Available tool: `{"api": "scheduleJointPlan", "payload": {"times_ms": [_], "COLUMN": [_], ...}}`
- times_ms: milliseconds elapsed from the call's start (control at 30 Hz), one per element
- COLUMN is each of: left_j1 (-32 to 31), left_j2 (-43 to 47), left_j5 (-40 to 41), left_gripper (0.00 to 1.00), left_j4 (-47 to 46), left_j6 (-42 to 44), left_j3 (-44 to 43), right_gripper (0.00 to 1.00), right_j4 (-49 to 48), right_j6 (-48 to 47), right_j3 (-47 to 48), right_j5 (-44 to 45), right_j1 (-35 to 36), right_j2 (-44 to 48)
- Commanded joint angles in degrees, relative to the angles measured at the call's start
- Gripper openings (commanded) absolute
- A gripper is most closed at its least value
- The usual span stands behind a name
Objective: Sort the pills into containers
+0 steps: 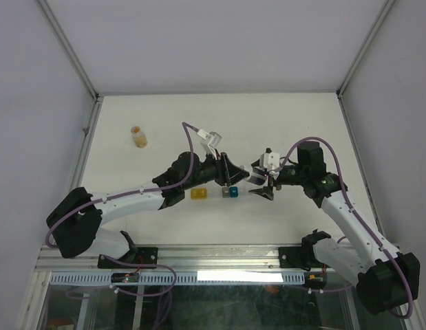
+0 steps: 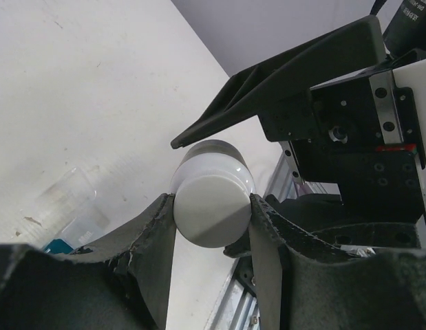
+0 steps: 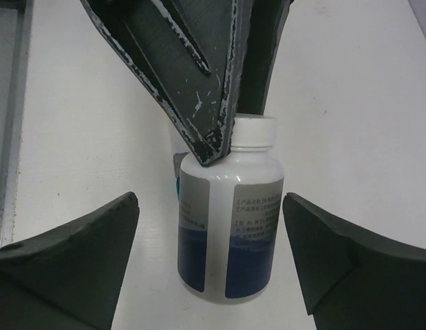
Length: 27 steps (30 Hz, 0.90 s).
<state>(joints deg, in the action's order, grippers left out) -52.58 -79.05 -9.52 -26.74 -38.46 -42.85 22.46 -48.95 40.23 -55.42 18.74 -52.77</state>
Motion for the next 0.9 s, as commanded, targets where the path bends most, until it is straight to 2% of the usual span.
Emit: {"api": "scheduleJointPlan", "payload": {"times_ms": [0, 267, 533, 733, 867], "left_j1": [-0.9, -1.2, -1.6, -1.7, -1.8], "left_j2": [-0.7, -0.9, -1.7, -2.0, -2.3], "left_j5": [-0.5, -1.4, -2.5, -3.0, -3.6], "left_gripper": [0.0, 0.0, 0.0, 0.0, 0.0], "left_j4": [-6.7, -7.7, -9.0, -9.4, -10.0], "left_j6": [-2.0, -2.8, -3.1, -3.2, -3.5], "left_j3": [-0.8, -0.7, -1.0, -1.2, -1.2], "right_gripper": [0.87, 0.74, 0.72, 0.64, 0.64], "right_j4": [-6.1, -6.8, -6.4, -5.2, -5.1], "right_j6": [2.2, 3.2, 3.4, 2.8, 2.7], "right_j3": [-0.7, -0.8, -0.6, -0.1, 0.0], "right_j5": [4.3, 4.8, 4.5, 4.0, 4.1], "right_j1": [1.4, 1.9, 2.3, 2.7, 2.8], "right_j2": [-0.5, -1.0, -0.7, -0.8, -0.9]}}
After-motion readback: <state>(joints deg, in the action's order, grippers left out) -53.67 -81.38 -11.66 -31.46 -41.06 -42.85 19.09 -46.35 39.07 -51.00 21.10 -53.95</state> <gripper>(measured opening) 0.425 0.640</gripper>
